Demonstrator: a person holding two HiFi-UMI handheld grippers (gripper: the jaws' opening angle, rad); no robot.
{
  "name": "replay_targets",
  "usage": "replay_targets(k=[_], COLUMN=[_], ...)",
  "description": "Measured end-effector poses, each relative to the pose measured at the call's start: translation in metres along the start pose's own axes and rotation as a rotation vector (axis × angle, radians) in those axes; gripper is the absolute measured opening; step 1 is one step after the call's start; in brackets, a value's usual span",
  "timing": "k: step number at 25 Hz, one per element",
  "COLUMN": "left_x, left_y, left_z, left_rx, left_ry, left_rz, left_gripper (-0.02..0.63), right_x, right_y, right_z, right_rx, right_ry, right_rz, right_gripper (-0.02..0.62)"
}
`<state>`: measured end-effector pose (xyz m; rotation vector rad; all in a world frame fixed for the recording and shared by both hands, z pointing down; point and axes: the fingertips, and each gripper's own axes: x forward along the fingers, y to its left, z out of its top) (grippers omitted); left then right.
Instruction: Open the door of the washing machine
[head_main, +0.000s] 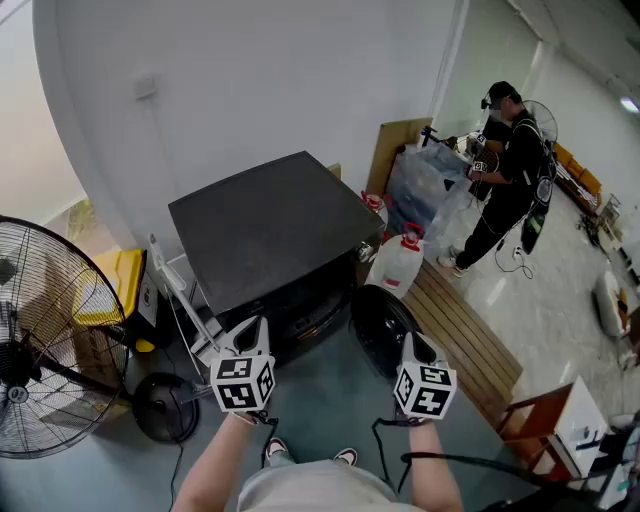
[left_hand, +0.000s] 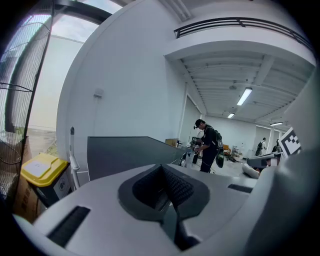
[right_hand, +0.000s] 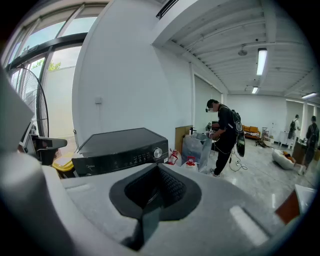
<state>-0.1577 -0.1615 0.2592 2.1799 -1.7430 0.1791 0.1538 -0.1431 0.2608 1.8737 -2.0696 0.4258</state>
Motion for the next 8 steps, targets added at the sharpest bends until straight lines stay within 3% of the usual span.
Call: replay_targets(k=[8], left_x=[-0.0017], left_y=[-0.0044], left_z=[-0.0015], left_rx=[-0.005], left_ry=[0.007], left_rz=[-0.004], left_gripper=[0.006], right_x=[-0.0064], right_y=[-0.0065], right_z=[-0.0045], right_rx=[0.015], right_ry=[0.009], right_rz=[-0.011], right_gripper=[0.005])
